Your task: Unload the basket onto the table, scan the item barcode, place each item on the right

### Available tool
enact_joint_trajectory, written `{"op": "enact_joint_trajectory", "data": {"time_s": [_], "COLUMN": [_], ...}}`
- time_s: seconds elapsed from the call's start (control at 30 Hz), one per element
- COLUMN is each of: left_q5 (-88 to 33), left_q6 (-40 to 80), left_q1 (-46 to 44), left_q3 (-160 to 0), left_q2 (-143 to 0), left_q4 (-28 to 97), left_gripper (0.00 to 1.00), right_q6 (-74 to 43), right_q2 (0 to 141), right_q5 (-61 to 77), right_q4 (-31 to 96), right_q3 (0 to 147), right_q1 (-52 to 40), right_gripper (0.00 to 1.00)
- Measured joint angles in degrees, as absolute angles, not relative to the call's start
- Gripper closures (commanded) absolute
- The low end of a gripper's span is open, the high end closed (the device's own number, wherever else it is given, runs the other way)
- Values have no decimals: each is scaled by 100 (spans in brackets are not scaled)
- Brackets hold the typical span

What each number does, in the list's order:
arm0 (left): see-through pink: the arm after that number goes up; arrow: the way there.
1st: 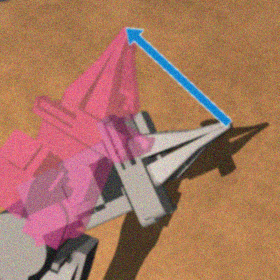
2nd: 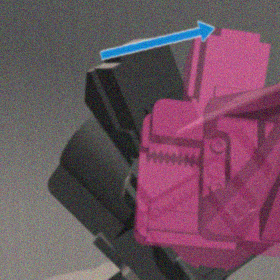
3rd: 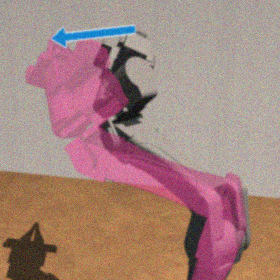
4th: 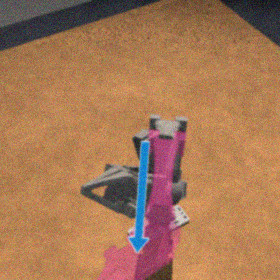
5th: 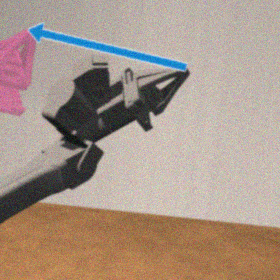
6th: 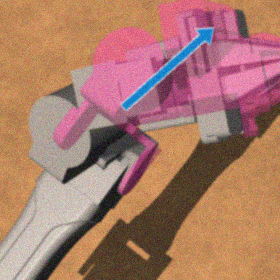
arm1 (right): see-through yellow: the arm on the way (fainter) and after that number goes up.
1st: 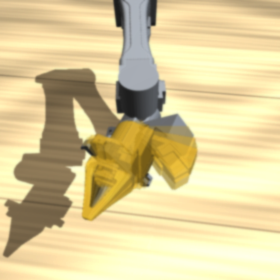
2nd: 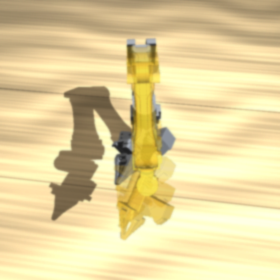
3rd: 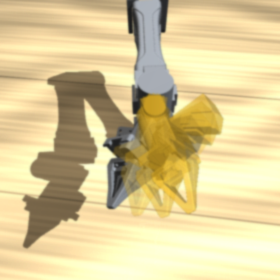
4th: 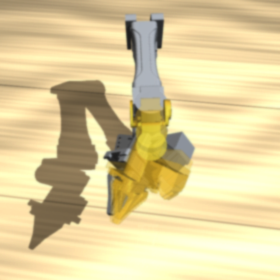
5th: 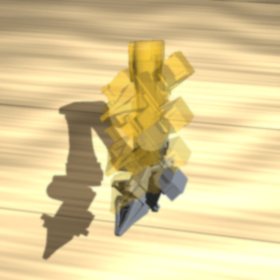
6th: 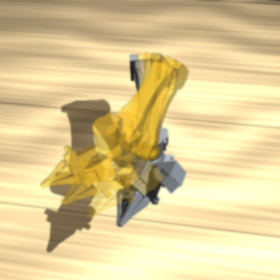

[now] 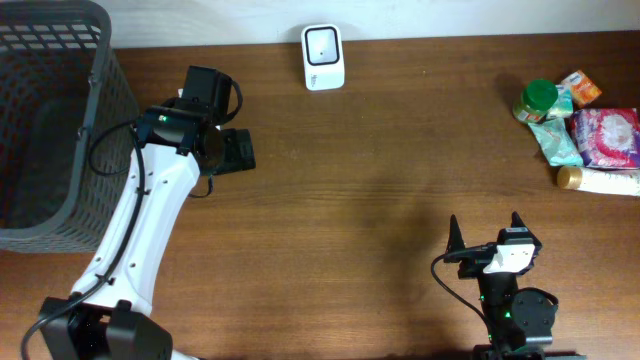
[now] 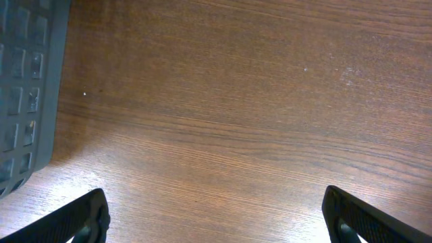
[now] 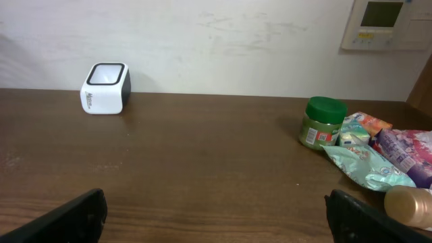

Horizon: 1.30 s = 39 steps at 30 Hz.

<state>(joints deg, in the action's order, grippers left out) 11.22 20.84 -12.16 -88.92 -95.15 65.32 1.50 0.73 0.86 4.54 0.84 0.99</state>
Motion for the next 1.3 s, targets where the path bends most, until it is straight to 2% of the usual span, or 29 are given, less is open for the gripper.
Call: {"op": "enact_joint_trajectory", "data": {"time_s": [0.43,0.6,0.73,0.9,1.3], "left_q5": [1111,932,408,268,167], "left_q6": [2084,1549,753,467,386], "left_q1": [-1216,-1216,-1216,-1216,-1216], "left_q3": [-8506,-6729,-4899,-3074,-1238], "left_q2": [-9214,-7802,-6615,-5205,-2698], "left_q4": [6681,5378,3354,1765,307], "left_gripper": [1,1,1,1,1], "right_q6": [145,148,152,148,150], "right_q2": [73,67,69,69,69], "right_q5": [86,86,86,86,86], "right_q4": [451,451,454,451,449], "right_q3": [84,84,84,84,84], "right_q1": [99,99,97,95,95], "right_gripper": [1,1,1,1,1]}}
